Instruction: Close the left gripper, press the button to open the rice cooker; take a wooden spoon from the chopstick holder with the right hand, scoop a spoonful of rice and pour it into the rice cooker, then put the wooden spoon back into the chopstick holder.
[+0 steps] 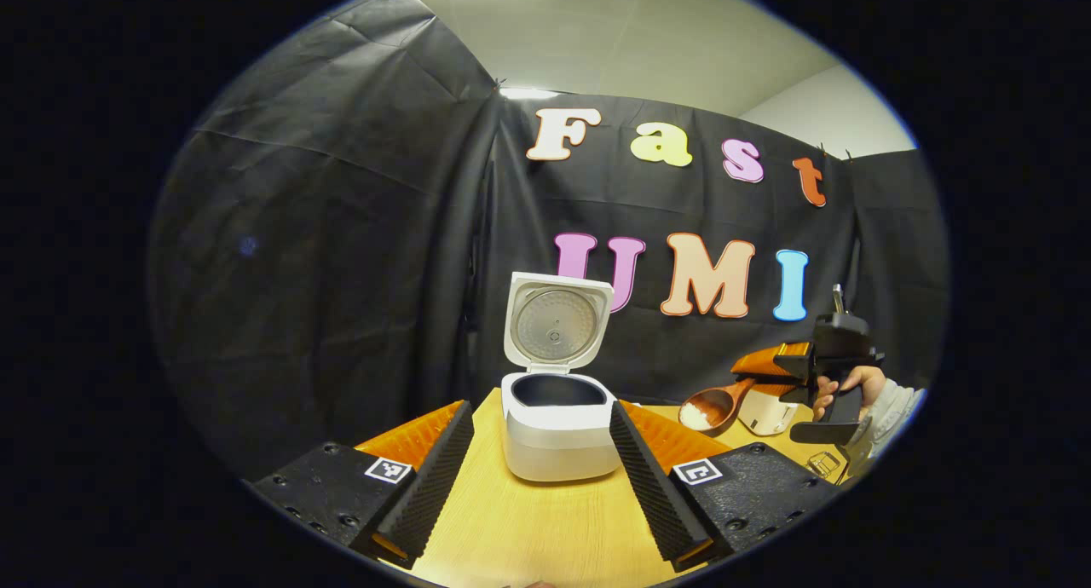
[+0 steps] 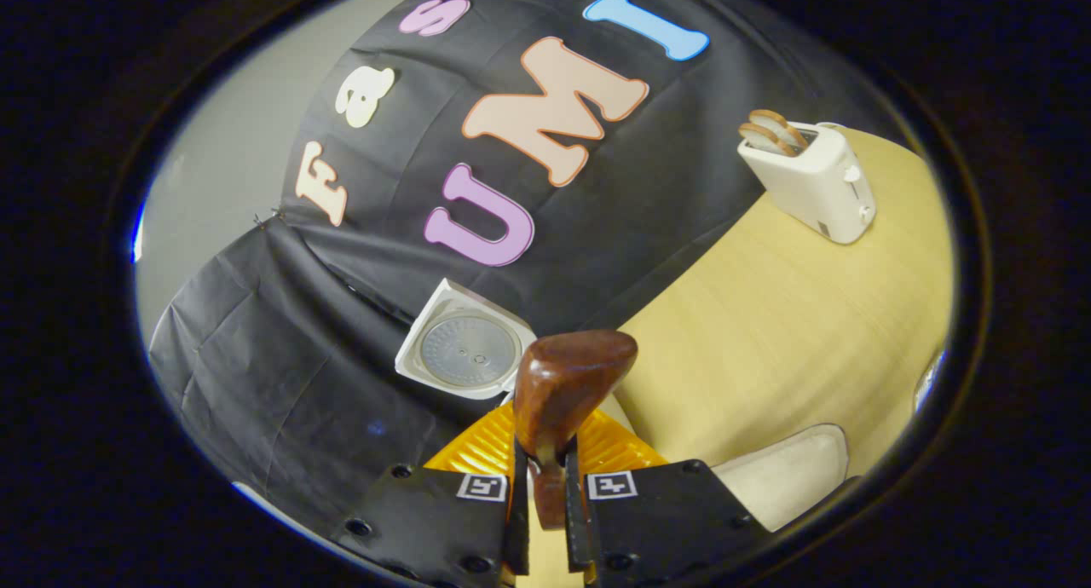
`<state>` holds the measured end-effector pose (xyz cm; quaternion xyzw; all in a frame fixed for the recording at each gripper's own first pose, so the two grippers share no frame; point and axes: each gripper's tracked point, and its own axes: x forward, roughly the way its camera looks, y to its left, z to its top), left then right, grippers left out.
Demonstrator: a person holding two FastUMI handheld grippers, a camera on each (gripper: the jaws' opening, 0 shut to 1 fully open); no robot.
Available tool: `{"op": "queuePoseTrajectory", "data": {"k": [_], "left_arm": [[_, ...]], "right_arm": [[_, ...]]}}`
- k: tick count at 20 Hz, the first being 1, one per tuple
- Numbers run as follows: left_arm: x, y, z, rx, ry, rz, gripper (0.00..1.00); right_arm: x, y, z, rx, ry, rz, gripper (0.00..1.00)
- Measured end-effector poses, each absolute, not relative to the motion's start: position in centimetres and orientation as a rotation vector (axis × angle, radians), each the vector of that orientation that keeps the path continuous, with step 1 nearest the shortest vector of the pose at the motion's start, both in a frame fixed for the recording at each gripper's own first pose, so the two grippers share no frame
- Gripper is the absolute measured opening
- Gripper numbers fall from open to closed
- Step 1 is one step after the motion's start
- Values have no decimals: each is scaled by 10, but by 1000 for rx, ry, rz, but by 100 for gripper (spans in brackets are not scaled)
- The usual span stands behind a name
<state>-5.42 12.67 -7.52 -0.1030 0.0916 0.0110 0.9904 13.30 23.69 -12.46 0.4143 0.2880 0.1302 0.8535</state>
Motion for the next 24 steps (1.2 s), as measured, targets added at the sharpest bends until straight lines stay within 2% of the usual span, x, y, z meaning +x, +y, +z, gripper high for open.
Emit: {"op": "queuePoseTrajectory", "data": {"k": [5, 10, 11, 12, 13, 14, 16, 17, 20, 22, 24], "left_arm": [[-61, 146, -79, -216, 189, 58, 95], [-65, 164, -92, -233, 208, 96, 92], [-68, 167, -95, -236, 212, 103, 95], [-69, 171, -98, -238, 216, 110, 92], [-69, 175, -100, -239, 222, 116, 95], [-70, 179, -102, -240, 225, 123, 92], [-72, 188, -106, -245, 231, 139, 95], [-73, 193, -107, -249, 234, 147, 92], [-71, 203, -111, -266, 246, 170, 95], [-73, 209, -118, -266, 261, 181, 92], [-76, 216, -123, -261, 272, 194, 95]], "right_arm": [[164, 277, -103, 863, 573, 317, 22], [200, 323, -90, 816, 539, 354, 19], [205, 333, -91, 803, 535, 361, 19], [212, 343, -92, 787, 534, 367, 19], [217, 354, -92, 776, 533, 373, 19], [223, 364, -94, 765, 535, 378, 19], [233, 384, -97, 756, 541, 389, 20], [238, 395, -99, 753, 543, 392, 22], [258, 419, -112, 725, 544, 385, 18], [266, 433, -124, 694, 556, 379, 22], [274, 441, -141, 641, 562, 369, 20]]}}
